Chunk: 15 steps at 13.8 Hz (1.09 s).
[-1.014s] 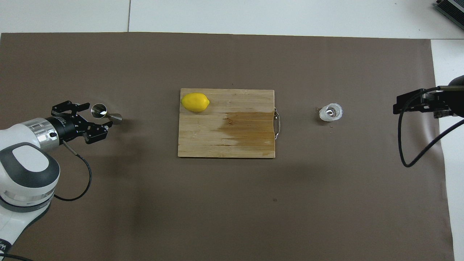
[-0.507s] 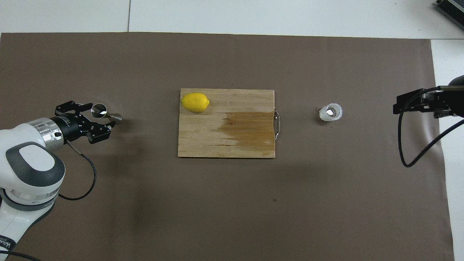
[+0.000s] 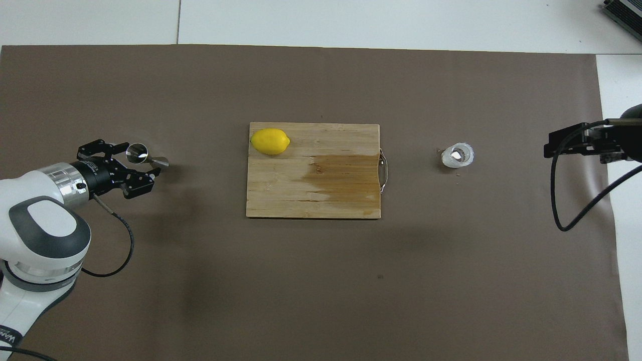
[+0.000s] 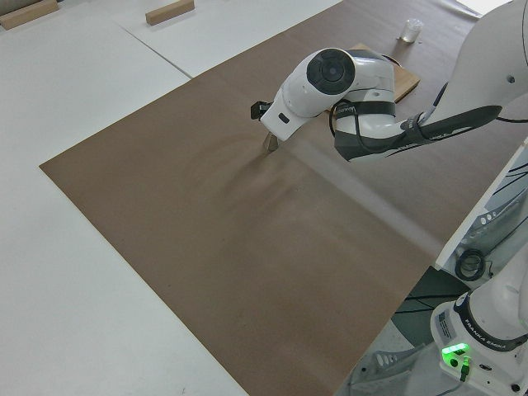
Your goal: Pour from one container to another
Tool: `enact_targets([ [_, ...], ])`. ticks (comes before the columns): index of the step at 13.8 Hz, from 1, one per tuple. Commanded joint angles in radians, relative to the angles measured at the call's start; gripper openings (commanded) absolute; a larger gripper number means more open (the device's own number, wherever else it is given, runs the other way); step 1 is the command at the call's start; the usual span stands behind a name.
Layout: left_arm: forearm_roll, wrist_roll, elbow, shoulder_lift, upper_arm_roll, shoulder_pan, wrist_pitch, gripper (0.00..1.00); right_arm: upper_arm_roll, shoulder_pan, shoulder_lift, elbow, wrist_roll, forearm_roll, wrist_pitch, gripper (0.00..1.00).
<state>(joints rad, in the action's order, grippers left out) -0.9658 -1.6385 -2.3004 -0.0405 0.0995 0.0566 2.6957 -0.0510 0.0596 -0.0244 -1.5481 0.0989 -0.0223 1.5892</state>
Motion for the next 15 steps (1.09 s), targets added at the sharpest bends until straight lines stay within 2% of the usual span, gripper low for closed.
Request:
enact_targets([
  [1, -0.019, -0.003, -0.01, 0.002, -0.007, -0.009, 0.016, 1.0, -0.007, 0.008, 0.011, -0.006, 0.015, 0.002, -0.008, 1.0],
  [6, -0.021, -0.004, -0.005, 0.001, -0.007, -0.014, 0.027, 1.0, -0.007, 0.008, 0.011, -0.006, 0.015, 0.002, -0.008, 1.0],
  [8, -0.021, -0.004, -0.005, -0.001, -0.006, -0.012, 0.029, 0.95, -0.007, 0.008, 0.011, -0.006, 0.015, 0.002, -0.008, 1.0],
  [15, -0.021, -0.004, -0.005, -0.004, -0.006, -0.02, 0.058, 0.91, -0.007, 0.008, 0.011, -0.006, 0.015, 0.002, -0.008, 1.0],
])
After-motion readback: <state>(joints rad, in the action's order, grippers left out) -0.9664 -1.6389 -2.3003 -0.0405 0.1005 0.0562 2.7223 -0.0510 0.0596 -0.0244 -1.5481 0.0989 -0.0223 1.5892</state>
